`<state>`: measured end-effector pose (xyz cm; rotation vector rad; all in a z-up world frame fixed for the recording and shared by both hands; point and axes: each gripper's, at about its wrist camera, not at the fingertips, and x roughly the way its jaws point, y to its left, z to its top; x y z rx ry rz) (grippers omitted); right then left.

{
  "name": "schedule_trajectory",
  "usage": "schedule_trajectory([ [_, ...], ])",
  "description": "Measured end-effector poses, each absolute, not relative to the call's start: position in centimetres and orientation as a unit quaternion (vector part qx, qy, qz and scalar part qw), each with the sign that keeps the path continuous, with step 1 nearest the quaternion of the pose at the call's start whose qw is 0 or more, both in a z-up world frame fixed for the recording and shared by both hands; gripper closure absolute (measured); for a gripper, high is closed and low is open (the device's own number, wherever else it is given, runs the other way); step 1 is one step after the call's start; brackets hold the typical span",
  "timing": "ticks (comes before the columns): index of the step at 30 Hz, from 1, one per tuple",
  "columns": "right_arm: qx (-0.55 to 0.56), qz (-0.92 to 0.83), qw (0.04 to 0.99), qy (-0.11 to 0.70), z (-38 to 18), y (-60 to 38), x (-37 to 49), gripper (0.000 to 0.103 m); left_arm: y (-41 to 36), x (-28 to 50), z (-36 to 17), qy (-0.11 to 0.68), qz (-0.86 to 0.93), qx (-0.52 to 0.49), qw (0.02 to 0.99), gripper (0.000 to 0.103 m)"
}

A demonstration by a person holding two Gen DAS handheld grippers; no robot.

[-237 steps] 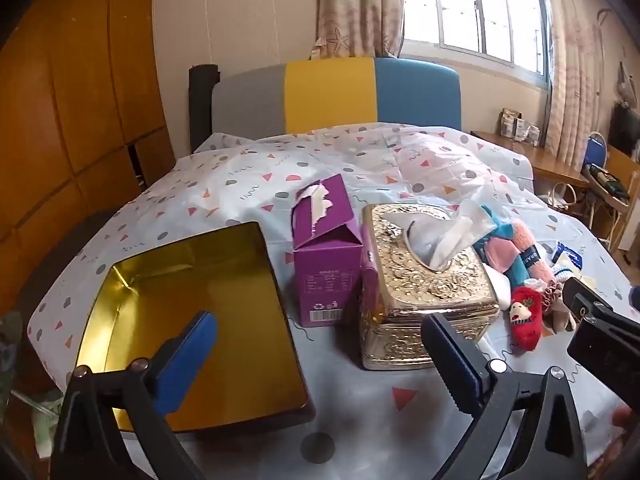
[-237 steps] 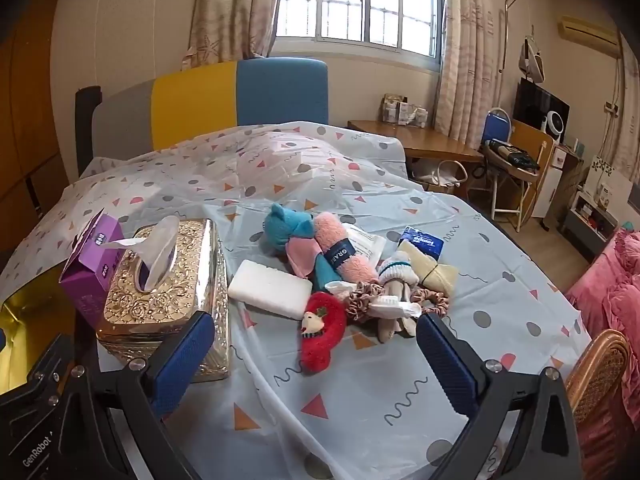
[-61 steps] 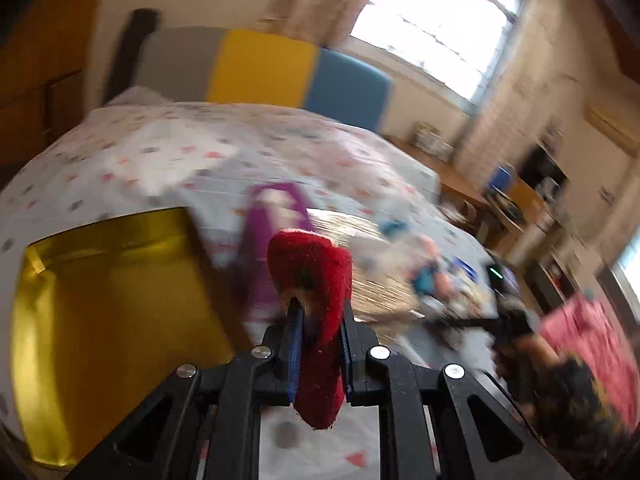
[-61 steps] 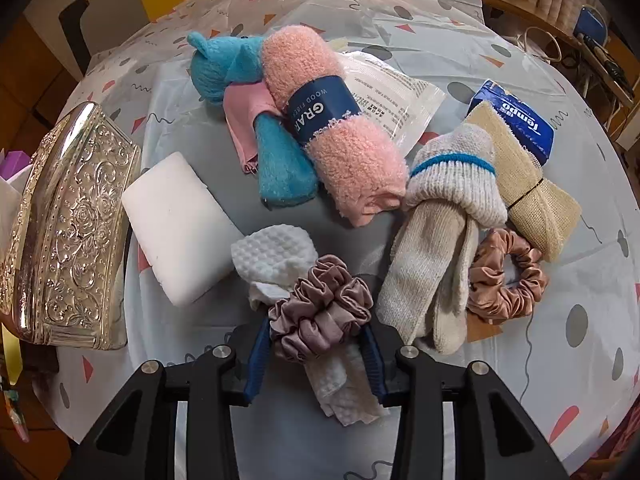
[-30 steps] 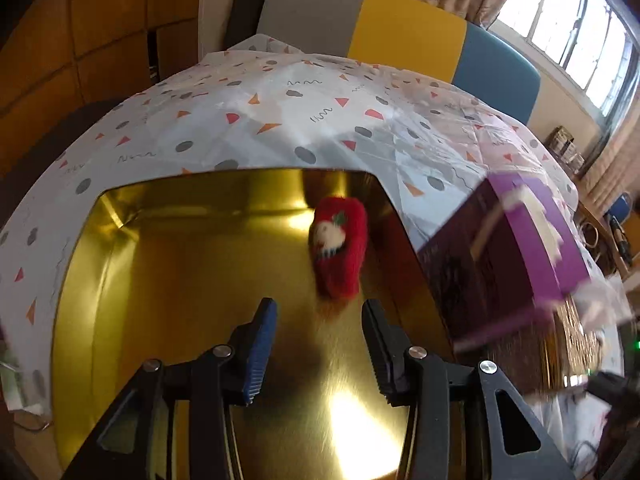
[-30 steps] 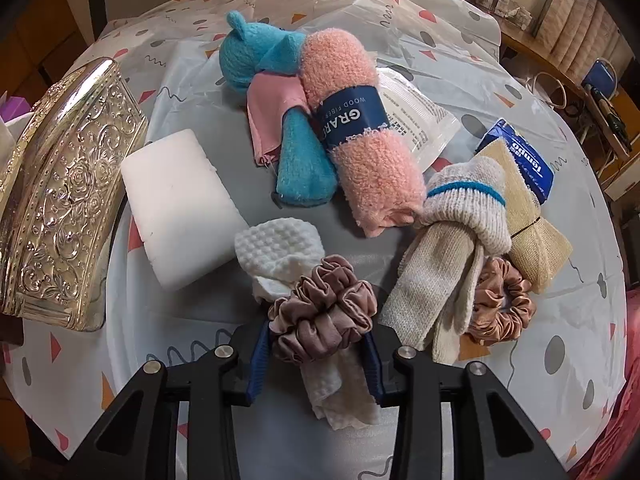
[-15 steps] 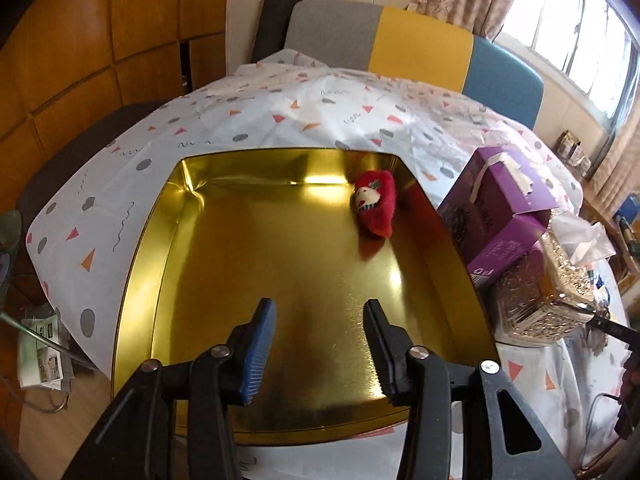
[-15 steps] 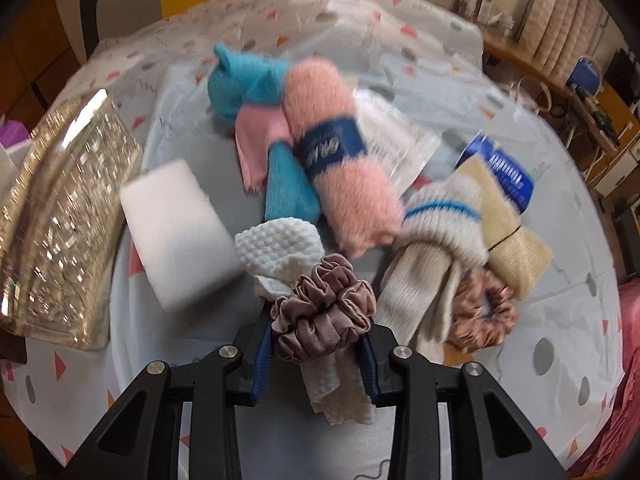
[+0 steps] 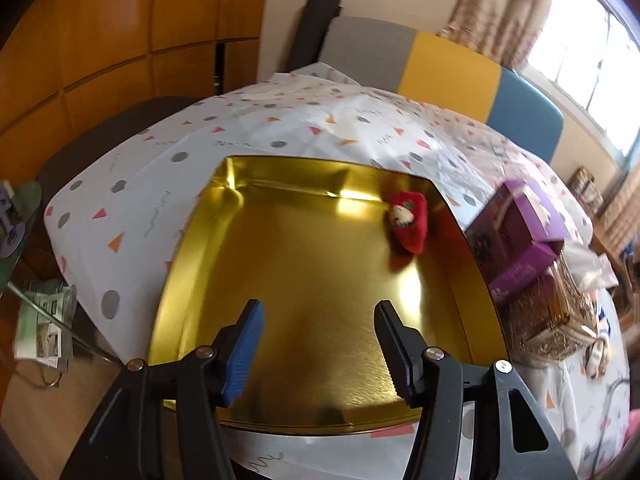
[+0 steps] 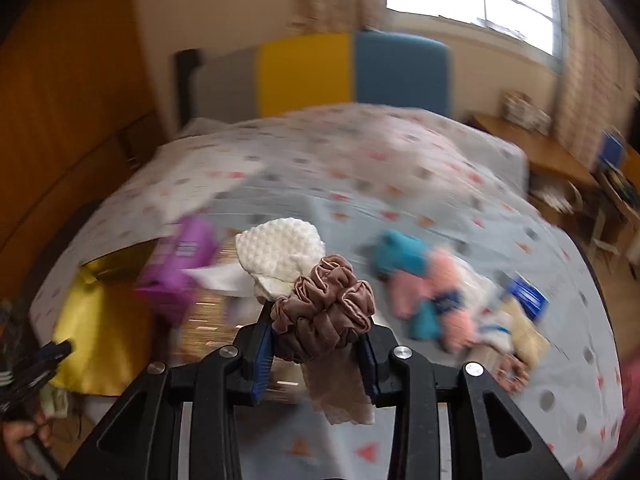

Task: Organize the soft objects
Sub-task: 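Carry the scrunchie and white cloth into the gold tray and release with the right gripper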

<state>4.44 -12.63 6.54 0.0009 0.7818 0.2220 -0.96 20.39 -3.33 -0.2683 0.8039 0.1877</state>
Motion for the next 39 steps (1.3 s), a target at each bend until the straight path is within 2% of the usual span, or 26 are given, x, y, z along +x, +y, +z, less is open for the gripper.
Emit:
schedule_trajectory([
  [5,-0.055,0.215,0.893,0.392,5.5,-1.2,4.3,0.067,22.9,-2.0,-2.9,0.369,0.122,-0.149,0.909,0.04],
  [10,-0.082,0.256,0.859,0.436,0.3,6.7,6.4,0.067,24.6,-2.9,-3.3,0.368,0.143,-0.151,0.906,0.04],
  [14,-0.102,0.222,0.848,0.471,-4.0,8.7,8.4,0.067,25.6,-3.4,-3.9,0.373,0.155,-0.157,0.901,0.037],
  [19,-0.109,0.183,0.847,0.487,-6.6,8.8,10.7,0.062,25.9,-3.4,-4.4,0.375,0.16,-0.159,0.899,0.035],
  [26,-0.112,0.166,0.867,0.457,-5.7,8.1,9.6,0.059,25.5,-3.2,-4.6,0.375,0.157,-0.153,0.901,0.033],
  [33,-0.095,0.188,0.877,0.433,-3.6,7.8,8.7,0.05,24.9,-2.4,-4.4,0.385,0.16,-0.146,0.897,0.033],
  [39,-0.095,0.168,0.903,0.383,0.2,5.7,7.3,0.05,22.3,-1.8,-3.9,0.386,0.135,-0.116,0.905,0.033],
])
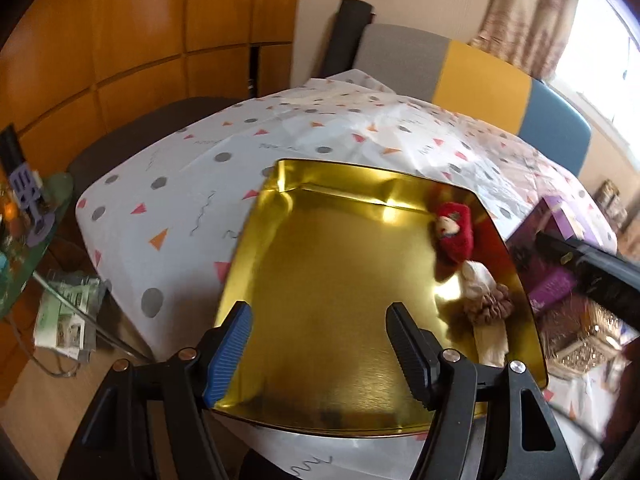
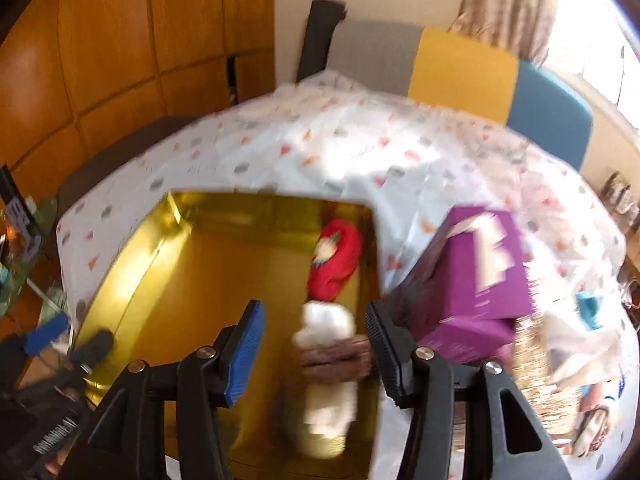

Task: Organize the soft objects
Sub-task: 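Carry the scrunchie and white cloth into the gold tray and release with the right gripper, then grasp the blue bear plush with the left gripper while the right gripper grasps the pink towel roll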

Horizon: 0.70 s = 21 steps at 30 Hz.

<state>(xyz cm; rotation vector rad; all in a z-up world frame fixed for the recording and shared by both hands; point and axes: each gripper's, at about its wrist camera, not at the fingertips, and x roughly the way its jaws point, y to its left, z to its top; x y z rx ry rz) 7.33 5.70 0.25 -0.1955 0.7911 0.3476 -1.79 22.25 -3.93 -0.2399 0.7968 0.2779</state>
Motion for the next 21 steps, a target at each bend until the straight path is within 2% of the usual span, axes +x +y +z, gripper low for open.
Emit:
schedule_trajectory([
  [4,-0.083,0.134,0.927,0.34,2.5,1.5,5.9,0.05,20.9,-1.7,-3.3,0.374,0.122,-0.103,0.914,0.033],
  [9,-0.055,0.071,0.938,0.334,2.9,-5.0,5.5,0.05,19.5,-2.0,-2.9,0.368,0.105,-0.086,0.92,0.033],
  [21,0.029,-0.097,0.921,0.375,1.5,-23.6,7.1,0.05,14.2,-1.9,-1.2,0.362,0.006,-0.034,0.931,0.033],
])
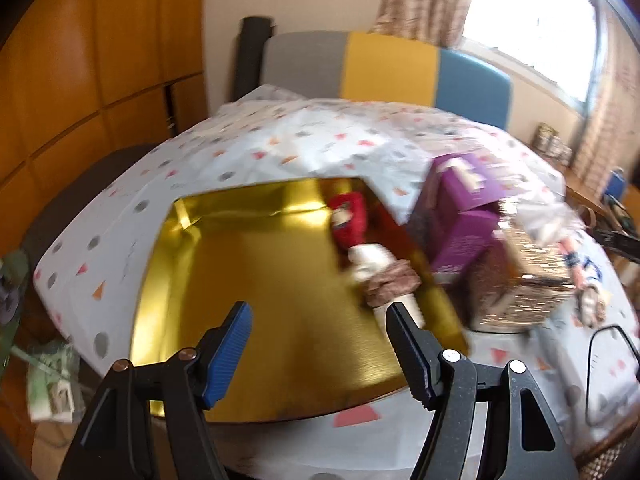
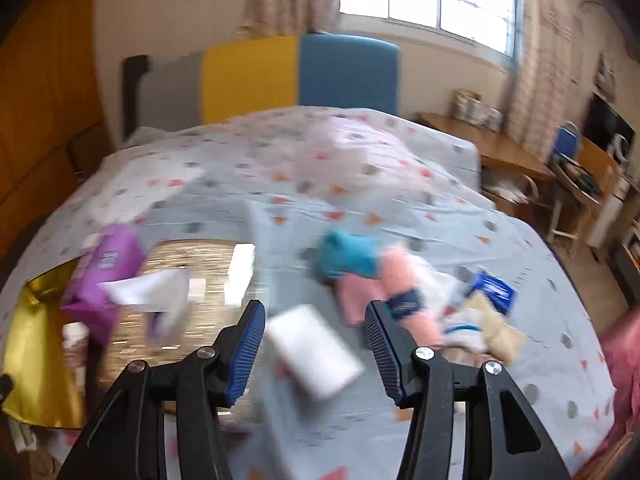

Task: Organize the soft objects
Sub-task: 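Grasp the blue bear plush with the left gripper while the right gripper grasps the pink towel roll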

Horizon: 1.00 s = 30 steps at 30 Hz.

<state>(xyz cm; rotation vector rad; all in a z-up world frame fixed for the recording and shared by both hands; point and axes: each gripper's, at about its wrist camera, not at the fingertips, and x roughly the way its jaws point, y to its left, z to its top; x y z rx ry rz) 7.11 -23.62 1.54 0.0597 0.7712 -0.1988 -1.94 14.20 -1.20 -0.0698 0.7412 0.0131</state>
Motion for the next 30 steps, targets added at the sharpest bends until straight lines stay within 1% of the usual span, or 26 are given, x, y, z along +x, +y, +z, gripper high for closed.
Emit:
schedule_trajectory([
  [4,0.049,-0.175,0.904,0.388,-0.4,-30.9,7.9,0.05,10.7,-1.7,0.7,0.348,-0.063,-0.019,0.935,0.033],
  [6,0.069,-0.186,0.897,0.395,-1.8,-33.8,8.1,0.05,8.1,-1.6,1.8,0.334,-0.104,0.006,0.937,0.033],
  [9,0.138,-0.182,0.883,0.41,-3.6,-37.0,7.9,0.05,4.4,-1.3,3.1,0.323,-0.165,0.031,0.932,0.033],
  [11,0.178,-0.179,0.88,0.401,-3.5,-38.0,7.6,0.05,1.9,-0.7,3.7,0.32,-0.187,0.048,0.928,0.035],
  [14,0.161,-0.183,0.884,0.398,-3.2,-37.7,7.5,0.05,-0.9,0.5,4.5,0.331,-0.223,0.046,0.916,0.036],
  [16,0.164,-0.166,0.885,0.403,-3.2,-37.3,7.6,0.05,-3.0,1.0,4.9,0.333,-0.235,0.058,0.911,0.039],
  [18,0.16,-0.157,0.885,0.408,-3.3,-36.6,7.9,0.05,-5.0,2.0,5.3,0.341,-0.251,0.062,0.904,0.044],
  [22,0.163,-0.13,0.886,0.415,-3.6,-36.1,8.4,0.05,-7.2,2.8,5.4,0.354,-0.264,0.055,0.896,0.047],
  [25,0.159,-0.103,0.889,0.417,-3.6,-35.5,9.4,0.05,-7.4,3.6,5.3,0.367,-0.269,0.039,0.889,0.047],
  [28,0.109,-0.082,0.893,0.428,-3.8,-34.4,11.5,0.05,-7.2,4.5,5.7,0.368,-0.267,0.028,0.89,0.047],
  [30,0.099,-0.059,0.888,0.445,-4.6,-33.9,13.0,0.05,-7.3,5.3,5.9,0.375,-0.272,0.012,0.886,0.047],
])
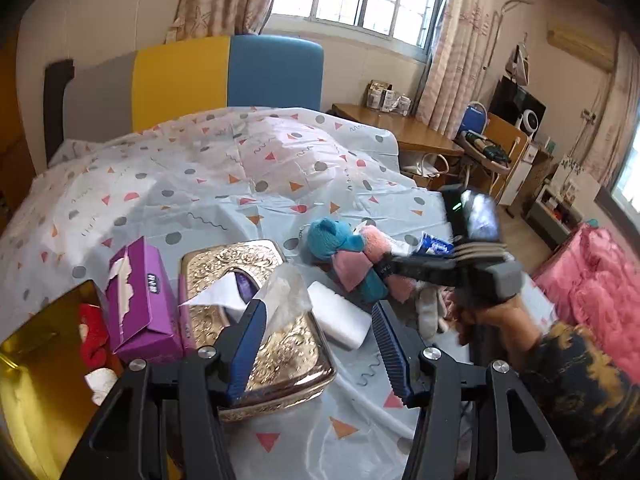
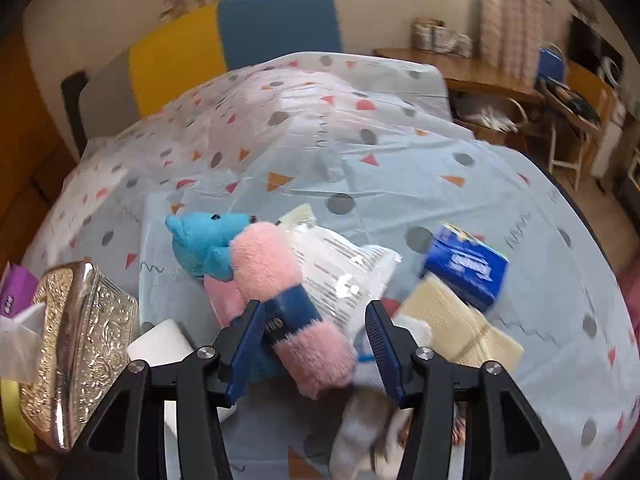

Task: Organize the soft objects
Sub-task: 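Grasp the blue bear plush with the left gripper while the right gripper grasps the pink towel roll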

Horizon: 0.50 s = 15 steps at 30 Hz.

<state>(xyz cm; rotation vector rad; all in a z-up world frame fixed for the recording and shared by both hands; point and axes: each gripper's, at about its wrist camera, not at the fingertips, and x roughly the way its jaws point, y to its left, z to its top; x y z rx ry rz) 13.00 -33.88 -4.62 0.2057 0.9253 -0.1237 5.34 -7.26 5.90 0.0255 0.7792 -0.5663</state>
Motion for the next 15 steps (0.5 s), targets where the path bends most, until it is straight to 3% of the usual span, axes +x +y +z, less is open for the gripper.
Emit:
schedule_trajectory([
  [5,0.109,-0.032,0.855,0.506,-8.2,-34.0,14.7,0.05,-8.6,7.3,6.4,0.381,-0.273,0.001,0.884,0.045],
  [6,0.098,-0.045,0.856,0.505,-8.3,-34.0,14.6,0.061,-9.2,7.9,6.4,0.387,-0.275,-0.004,0.88,0.045],
  [15,0.192,-0.088,0.877,0.431,-4.2,-38.3,11.9,0.066,-16.1,12.1,4.6,0.431,-0.257,0.015,0.865,0.045],
])
